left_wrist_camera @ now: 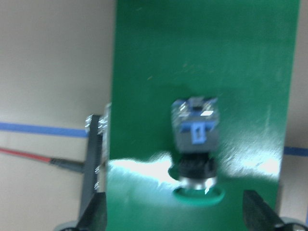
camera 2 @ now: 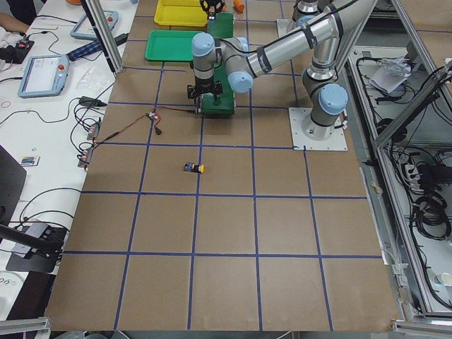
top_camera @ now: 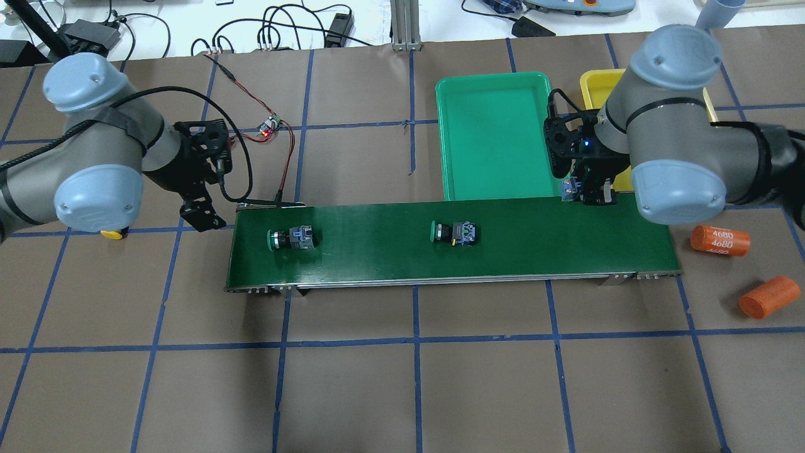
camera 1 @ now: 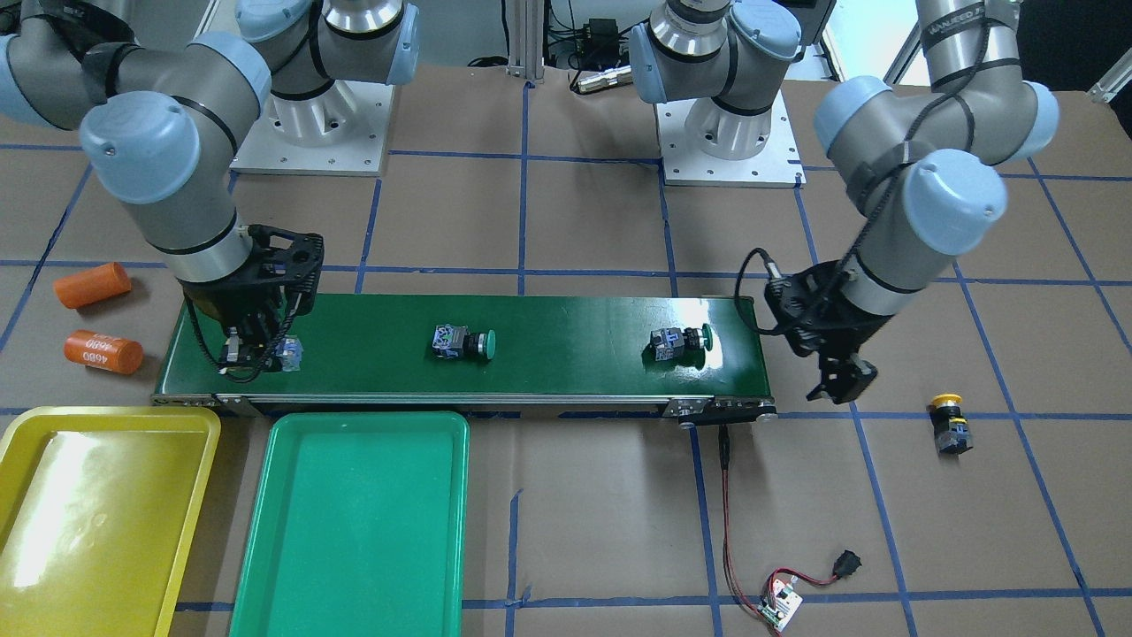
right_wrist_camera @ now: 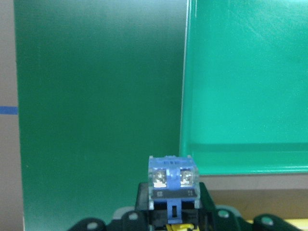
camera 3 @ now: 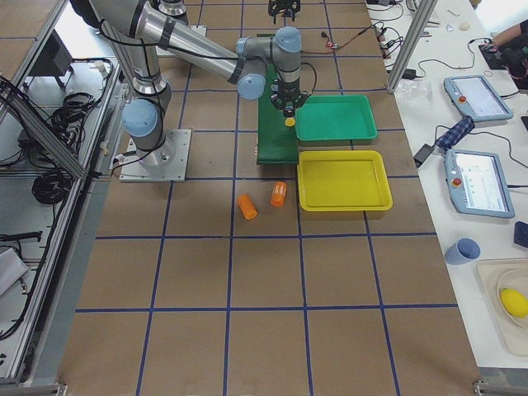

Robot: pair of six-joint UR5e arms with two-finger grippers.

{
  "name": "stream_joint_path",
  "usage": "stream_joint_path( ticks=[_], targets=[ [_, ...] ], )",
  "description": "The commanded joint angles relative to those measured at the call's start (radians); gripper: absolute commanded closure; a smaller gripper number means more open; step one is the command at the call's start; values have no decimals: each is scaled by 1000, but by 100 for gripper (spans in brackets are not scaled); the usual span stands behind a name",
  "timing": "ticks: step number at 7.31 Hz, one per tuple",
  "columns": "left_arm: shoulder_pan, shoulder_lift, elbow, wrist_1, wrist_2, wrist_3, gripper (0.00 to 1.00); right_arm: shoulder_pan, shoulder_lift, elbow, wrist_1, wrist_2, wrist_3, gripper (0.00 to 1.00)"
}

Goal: Sort buttons by color to trays
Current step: 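Release the button on the belt while the right gripper carries yellow button to tray, then release the yellow button in the yellow tray and return the right gripper to the belt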

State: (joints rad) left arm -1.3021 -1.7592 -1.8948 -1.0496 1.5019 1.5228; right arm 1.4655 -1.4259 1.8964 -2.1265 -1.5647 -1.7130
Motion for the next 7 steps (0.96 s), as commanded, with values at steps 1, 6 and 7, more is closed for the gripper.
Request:
stream_joint_path(
  ticks=[1, 6, 7],
  targets=[
    [148, -93, 119, -1, 7, 5, 0, -133, 124, -124, -42, -31, -77, 100],
    [299, -261, 212, 6, 3, -468, 0, -289, 363, -217, -176, -20, -292, 41],
    [299, -275, 197, 8, 8, -549, 0, -286, 355, -215, -164, -3, -300, 0]
  ],
)
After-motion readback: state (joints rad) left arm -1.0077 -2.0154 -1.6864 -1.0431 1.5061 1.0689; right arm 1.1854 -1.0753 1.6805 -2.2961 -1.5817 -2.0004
